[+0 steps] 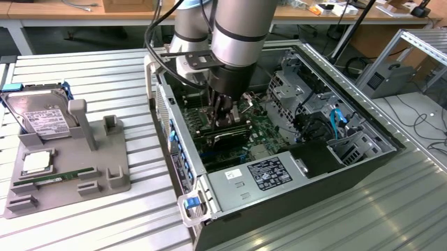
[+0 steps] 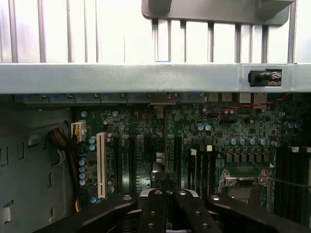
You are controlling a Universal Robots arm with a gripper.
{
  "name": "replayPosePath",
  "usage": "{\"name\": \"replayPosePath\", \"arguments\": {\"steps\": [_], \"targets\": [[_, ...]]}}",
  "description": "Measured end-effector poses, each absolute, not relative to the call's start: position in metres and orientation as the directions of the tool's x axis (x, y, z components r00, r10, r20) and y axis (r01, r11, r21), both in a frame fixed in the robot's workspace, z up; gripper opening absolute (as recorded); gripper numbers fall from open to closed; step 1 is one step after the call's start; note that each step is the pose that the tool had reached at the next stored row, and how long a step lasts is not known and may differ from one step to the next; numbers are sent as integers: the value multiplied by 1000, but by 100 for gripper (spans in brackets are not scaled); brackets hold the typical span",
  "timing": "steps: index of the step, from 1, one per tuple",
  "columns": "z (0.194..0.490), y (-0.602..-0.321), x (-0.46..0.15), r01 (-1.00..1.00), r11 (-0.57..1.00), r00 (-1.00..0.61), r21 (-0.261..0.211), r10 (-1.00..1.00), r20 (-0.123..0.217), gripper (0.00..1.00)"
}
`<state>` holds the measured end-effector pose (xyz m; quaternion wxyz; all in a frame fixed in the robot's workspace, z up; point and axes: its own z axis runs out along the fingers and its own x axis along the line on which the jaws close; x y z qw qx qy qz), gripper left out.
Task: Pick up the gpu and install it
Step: 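Press down on the gpu until it lock into place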
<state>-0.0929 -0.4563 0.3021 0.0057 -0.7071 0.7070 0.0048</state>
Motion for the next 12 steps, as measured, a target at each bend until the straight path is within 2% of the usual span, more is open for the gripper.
{"name": "replayPosePath", "arguments": {"steps": [12], "targets": [[280, -454, -93, -1000, 0, 0, -1, -1000, -15, 11]]}}
